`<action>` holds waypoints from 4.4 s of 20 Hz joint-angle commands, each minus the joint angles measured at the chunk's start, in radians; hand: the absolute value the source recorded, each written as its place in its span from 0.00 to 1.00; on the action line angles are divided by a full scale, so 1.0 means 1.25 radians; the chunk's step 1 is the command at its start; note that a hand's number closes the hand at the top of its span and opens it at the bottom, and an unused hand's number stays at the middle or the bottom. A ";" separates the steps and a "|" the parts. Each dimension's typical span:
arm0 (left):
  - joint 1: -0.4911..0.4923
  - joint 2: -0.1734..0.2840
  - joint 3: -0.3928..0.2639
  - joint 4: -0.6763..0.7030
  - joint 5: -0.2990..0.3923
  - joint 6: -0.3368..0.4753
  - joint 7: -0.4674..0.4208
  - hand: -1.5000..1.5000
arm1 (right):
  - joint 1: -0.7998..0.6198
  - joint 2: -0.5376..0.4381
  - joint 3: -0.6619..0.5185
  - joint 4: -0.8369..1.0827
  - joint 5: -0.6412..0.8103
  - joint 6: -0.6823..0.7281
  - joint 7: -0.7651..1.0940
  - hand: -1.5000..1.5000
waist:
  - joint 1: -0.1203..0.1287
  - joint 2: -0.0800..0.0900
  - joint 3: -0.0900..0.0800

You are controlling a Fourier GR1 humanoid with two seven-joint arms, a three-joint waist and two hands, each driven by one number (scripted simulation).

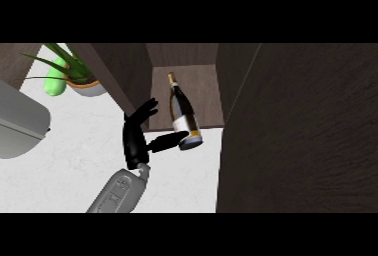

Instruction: Pick up the wine, place it into the cabinet and close the cabinet

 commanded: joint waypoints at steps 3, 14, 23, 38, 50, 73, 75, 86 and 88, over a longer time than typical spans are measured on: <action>-0.121 -0.019 -0.024 -0.100 0.062 -0.097 -0.136 0.00 | -0.004 -0.001 -0.011 -0.054 -0.004 -0.021 0.029 0.00 | 0.012 -0.013 0.007; 0.030 0.015 -0.038 -0.259 0.227 -0.253 -0.276 0.00 | 0.034 -0.026 -0.021 -0.127 0.017 -0.052 0.057 0.00 | 0.047 -0.017 0.010; 0.194 0.111 -0.056 -0.494 0.216 -0.311 -0.211 0.00 | -0.005 -0.045 -0.056 -0.121 0.000 -0.080 0.113 0.00 | 0.054 -0.015 0.011; 0.355 0.287 0.105 -0.575 0.465 -0.654 -0.319 1.00 | 0.114 -0.174 0.045 -0.169 0.103 0.083 0.065 1.00 | 0.044 -0.017 0.011; 0.424 0.338 0.242 -0.541 0.551 -0.812 -0.362 1.00 | 0.013 -0.150 0.083 -0.101 -0.054 0.091 0.123 1.00 | 0.058 -0.012 0.010; 0.489 0.352 0.315 -0.576 0.597 -0.912 -0.350 1.00 | -0.644 0.030 0.262 0.173 -0.074 -0.249 0.356 1.00 | 0.075 -0.014 0.009; 0.443 0.359 0.337 -0.542 0.616 -0.907 -0.314 1.00 | -0.732 0.031 0.255 0.231 -0.097 -0.302 0.341 1.00 | 0.067 -0.012 0.010; 0.443 0.338 0.369 -0.557 0.615 -0.945 -0.299 1.00 | -1.052 0.032 0.134 0.532 -0.280 -0.452 0.233 1.00 | 0.067 -0.012 0.011; 0.485 0.320 0.368 -0.552 0.575 -0.969 -0.339 1.00 | -1.082 0.032 0.193 0.598 -0.286 -0.507 0.175 1.00 | 0.071 -0.013 0.011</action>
